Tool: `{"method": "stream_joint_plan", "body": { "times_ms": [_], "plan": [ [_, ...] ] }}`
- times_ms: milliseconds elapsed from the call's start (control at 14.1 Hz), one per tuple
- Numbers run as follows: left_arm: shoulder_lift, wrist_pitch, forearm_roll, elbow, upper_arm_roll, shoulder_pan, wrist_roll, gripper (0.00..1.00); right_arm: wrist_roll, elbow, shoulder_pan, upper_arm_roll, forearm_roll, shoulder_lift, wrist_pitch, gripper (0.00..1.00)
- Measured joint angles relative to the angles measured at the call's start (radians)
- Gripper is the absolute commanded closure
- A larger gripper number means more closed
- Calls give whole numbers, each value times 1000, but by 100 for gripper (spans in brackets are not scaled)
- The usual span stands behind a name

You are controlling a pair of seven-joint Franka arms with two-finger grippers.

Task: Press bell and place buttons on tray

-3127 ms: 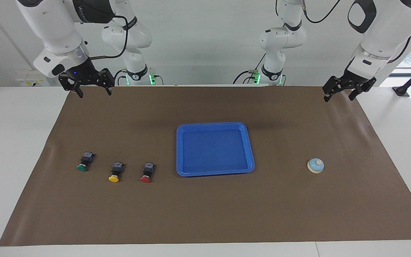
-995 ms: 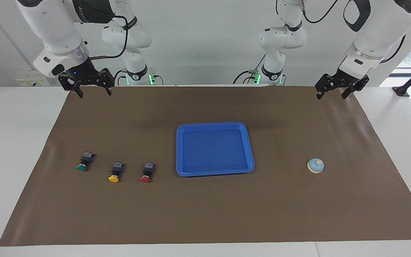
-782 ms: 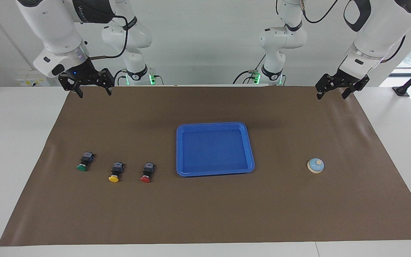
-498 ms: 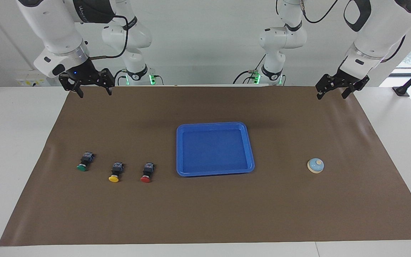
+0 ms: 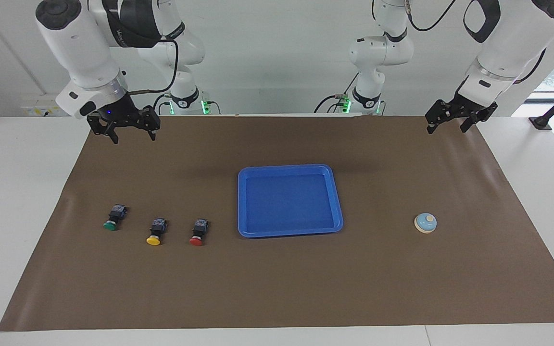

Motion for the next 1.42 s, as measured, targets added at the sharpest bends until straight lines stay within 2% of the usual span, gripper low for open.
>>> {"method": "stream_joint_plan", "body": {
  "times_ms": [426, 995, 1208, 1422],
  "plan": [
    [0, 0, 0, 0, 0, 0, 0, 0, 121, -17, 75, 1, -1, 159, 177, 0],
    [0, 0, 0, 0, 0, 0, 0, 0, 353, -43, 169, 2, -40, 381, 513, 0],
    [0, 0, 0, 0, 0, 0, 0, 0, 455, -23, 193, 2, -80, 458, 582, 0],
    [0, 0, 0, 0, 0, 0, 0, 0, 493, -12, 197, 1, -98, 499, 635, 0]
  ]
}}
